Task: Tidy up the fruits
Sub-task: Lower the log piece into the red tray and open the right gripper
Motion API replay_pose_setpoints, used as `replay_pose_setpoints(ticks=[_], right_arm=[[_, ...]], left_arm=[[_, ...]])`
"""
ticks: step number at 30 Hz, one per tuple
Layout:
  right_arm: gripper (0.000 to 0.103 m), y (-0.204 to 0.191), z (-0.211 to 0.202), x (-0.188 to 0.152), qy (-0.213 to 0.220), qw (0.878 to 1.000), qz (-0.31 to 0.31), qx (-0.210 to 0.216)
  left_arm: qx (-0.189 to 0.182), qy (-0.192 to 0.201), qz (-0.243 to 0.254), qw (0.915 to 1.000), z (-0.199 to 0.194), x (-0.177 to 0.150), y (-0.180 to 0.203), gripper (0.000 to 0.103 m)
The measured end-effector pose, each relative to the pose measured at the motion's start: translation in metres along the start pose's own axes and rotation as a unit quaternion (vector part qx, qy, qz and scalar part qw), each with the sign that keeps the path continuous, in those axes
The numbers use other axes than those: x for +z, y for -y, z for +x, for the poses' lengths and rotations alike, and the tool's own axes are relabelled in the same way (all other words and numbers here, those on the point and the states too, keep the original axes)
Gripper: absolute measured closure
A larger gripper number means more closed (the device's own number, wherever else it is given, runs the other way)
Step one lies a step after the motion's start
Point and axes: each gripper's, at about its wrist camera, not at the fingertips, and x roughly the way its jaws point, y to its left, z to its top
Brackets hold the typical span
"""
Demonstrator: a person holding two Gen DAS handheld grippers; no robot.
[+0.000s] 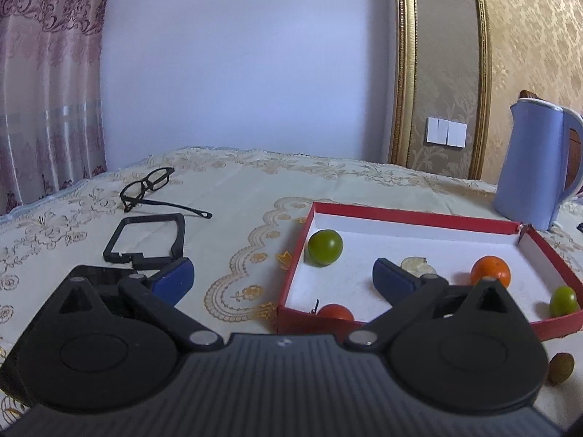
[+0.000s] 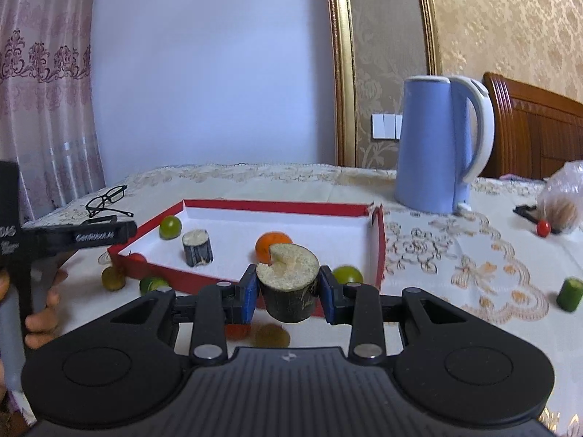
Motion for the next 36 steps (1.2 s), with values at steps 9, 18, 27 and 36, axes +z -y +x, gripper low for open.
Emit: replay_pose_setpoints(ticks=[9, 18, 27, 36], right_arm=[[0.069, -0.004, 0.019, 0.016, 0.002, 1.0, -0.015, -0.005], [0.069, 0.001, 0.044, 0.033, -0.006, 1.0, -0.017, -0.016], [0.069, 0.01, 0.085, 0.054, -0.022, 0.999, -0.009, -0.036], [0.069, 0.023, 0.129, 0.063, -0.055, 0.996, 0.01, -0.063]], left_arm=[[0.008, -0.011, -0.019, 0.9997, 0.005, -0.002, -0.005, 0.0], [0.013, -0.018, -0.025, 0.9994, 0.007, -0.003, -0.008, 0.0], [0.014, -0.021, -0.029, 0.9993, 0.008, -0.003, -0.009, 0.0], [0.013, -0.026, -0.033, 0.999, 0.01, -0.004, -0.011, 0.0]])
